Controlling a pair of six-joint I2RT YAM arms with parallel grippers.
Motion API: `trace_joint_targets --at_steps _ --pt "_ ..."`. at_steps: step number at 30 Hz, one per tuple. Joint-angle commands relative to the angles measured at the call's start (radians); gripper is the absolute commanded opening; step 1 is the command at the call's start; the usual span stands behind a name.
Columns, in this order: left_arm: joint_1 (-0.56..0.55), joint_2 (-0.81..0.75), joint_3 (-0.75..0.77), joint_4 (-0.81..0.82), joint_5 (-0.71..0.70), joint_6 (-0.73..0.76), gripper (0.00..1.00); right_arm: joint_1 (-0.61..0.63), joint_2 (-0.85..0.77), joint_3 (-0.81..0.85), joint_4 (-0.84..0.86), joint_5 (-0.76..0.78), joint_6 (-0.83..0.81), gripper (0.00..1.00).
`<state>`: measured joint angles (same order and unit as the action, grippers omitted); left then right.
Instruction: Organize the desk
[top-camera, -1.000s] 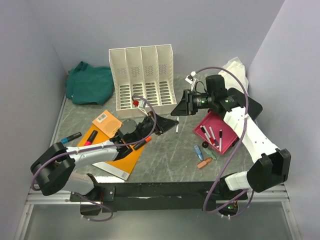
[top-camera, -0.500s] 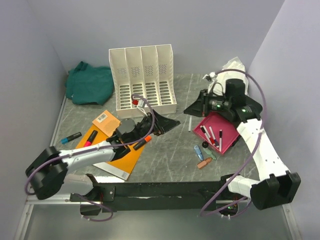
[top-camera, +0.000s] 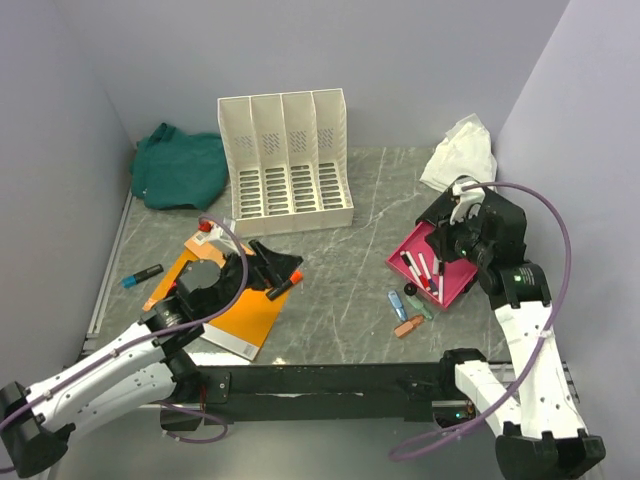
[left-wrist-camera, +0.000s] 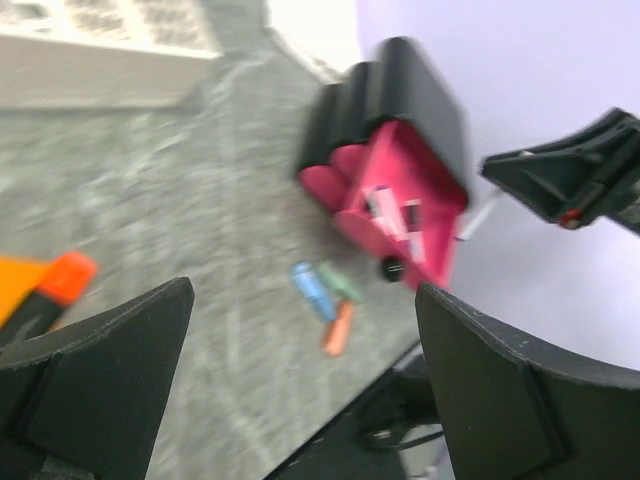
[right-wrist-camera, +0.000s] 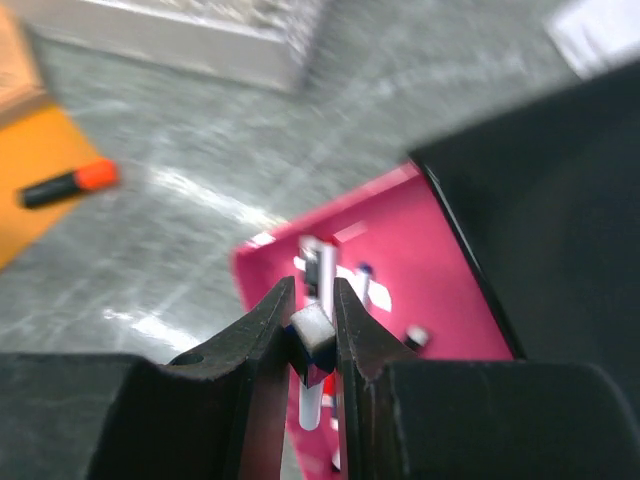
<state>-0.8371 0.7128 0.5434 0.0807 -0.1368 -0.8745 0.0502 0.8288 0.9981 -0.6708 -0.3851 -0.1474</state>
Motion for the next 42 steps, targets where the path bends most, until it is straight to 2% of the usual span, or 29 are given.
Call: trace_joint_targets --at_steps 1,5,7,9,10,17,18,20,23,24,27,32,34,35,38,42 --pt "0.015 -0.065 -0.039 -0.193 -0.055 0.037 0.99 -0.045 0.027 -0.045 -0.004 0.17 -0.011 0.11" --pt "0.015 -0.084 -0.075 -0.205 -0.029 0.009 0.99 -0.075 0.053 -0.087 -0.003 0.157 -0.006 0.19" --pt "0.015 -0.085 -0.089 -0.208 -0.027 -0.003 0.99 -0.076 0.058 -0.104 0.004 0.149 -0.009 0.31" --pt "0.015 -0.084 -0.095 -0.213 -0.029 -0.004 1.0 -0.076 0.062 -0.116 0.007 0.147 -0.014 0.36" --pt "0.015 -0.082 -0.095 -0.214 -0.03 -0.004 0.99 -0.076 0.064 -0.118 0.008 0.146 -0.014 0.44" --pt "0.015 -0.052 -0.074 -0.223 -0.034 0.02 1.0 -0.081 0.087 -0.072 -0.015 0.135 -0.03 0.5" --pt "0.015 -0.044 -0.069 -0.226 -0.035 0.025 1.0 -0.081 0.087 -0.061 -0.022 0.127 -0.038 0.55" --pt "0.015 -0.035 -0.06 -0.243 -0.035 0.031 1.0 -0.081 0.082 -0.029 -0.058 0.085 -0.091 0.6" --pt "0.015 -0.023 -0.048 -0.278 -0.047 0.031 1.0 -0.076 0.078 0.0 -0.145 -0.13 -0.229 0.66" --pt "0.015 -0.019 -0.046 -0.288 -0.053 0.031 0.99 -0.069 0.081 0.007 -0.176 -0.255 -0.265 0.66" --pt "0.015 -0.019 -0.045 -0.3 -0.07 0.04 0.99 -0.011 0.078 0.02 -0.259 -0.359 -0.352 0.66" --pt "0.016 -0.018 -0.036 -0.325 -0.087 0.042 0.99 0.088 0.049 -0.007 -0.323 -0.429 -0.49 0.66" --pt "0.015 -0.024 -0.03 -0.375 -0.127 0.019 0.99 0.144 0.053 -0.003 -0.346 -0.468 -0.54 0.66" --pt "0.015 -0.026 -0.022 -0.398 -0.189 -0.022 1.0 0.166 0.064 0.002 -0.358 -0.472 -0.576 0.66" --pt "0.015 -0.039 -0.002 -0.49 -0.28 -0.079 1.0 0.247 0.125 0.056 -0.363 -0.453 -0.577 0.66" --pt "0.024 -0.041 0.026 -0.542 -0.313 -0.089 1.0 0.309 0.211 0.14 -0.32 -0.428 -0.5 0.66"
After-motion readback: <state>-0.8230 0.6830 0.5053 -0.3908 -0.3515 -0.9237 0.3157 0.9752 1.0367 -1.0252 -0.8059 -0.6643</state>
